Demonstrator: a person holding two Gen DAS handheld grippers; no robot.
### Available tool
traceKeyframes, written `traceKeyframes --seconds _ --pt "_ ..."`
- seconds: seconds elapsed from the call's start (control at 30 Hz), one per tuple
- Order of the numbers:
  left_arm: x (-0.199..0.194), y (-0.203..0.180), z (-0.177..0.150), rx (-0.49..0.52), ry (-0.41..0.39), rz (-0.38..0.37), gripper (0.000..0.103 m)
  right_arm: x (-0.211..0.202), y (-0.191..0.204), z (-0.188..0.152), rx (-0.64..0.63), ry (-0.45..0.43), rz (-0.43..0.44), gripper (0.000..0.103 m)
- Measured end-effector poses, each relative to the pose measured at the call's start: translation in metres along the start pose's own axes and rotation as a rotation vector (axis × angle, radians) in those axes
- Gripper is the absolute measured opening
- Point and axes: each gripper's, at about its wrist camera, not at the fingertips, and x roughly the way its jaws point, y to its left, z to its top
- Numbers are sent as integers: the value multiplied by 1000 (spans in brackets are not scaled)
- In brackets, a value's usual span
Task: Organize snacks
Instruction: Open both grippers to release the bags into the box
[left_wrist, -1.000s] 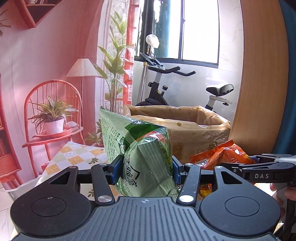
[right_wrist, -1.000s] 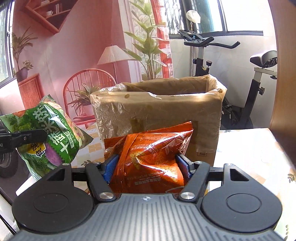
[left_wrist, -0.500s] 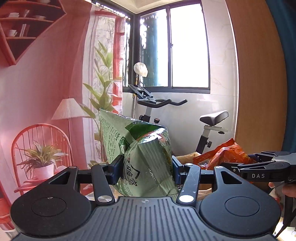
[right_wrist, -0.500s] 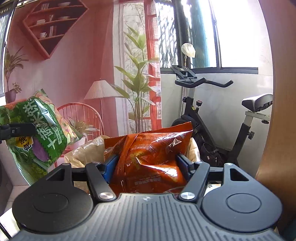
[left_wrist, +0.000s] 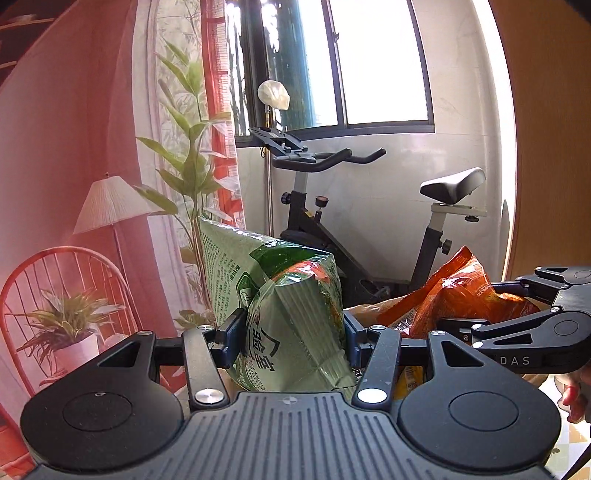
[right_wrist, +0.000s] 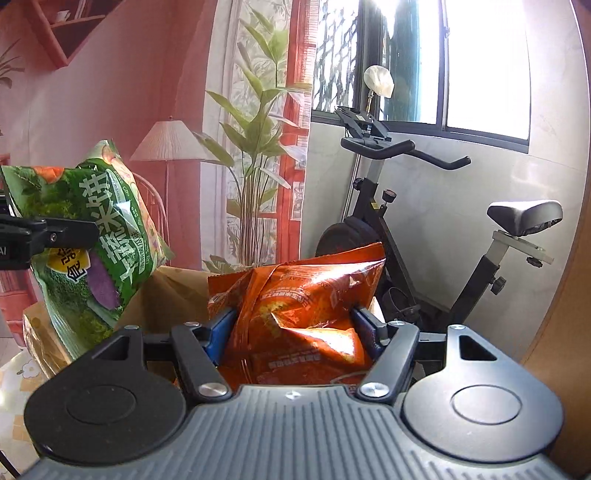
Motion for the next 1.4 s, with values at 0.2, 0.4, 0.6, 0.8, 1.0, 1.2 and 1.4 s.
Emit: traceKeyframes --seconds 0.2,0.4,0.6,0.8,1.0,1.2,1.4 --pt "19 10 -17 -42 82 -10 72 19 5 -12 7 70 -6 73" --pt "1 18 -16 -81 72 2 86 4 0 -15 42 65 4 87" --pt "-30 23 -19 -114 64 28 89 -26 -3 -19 61 55 33 87" --pt "-66 34 -36 -165 65 54 89 -56 -2 -31 71 47 58 87" --pt "-96 40 -56 -164 71 98 89 -82 -1 -42 73 29 77 87" --pt "-121 48 -78 -213 72 140 89 -102 3 -58 72 19 88 87" --pt "-132 49 -101 -274 110 148 89 -114 5 -76 66 36 99 87"
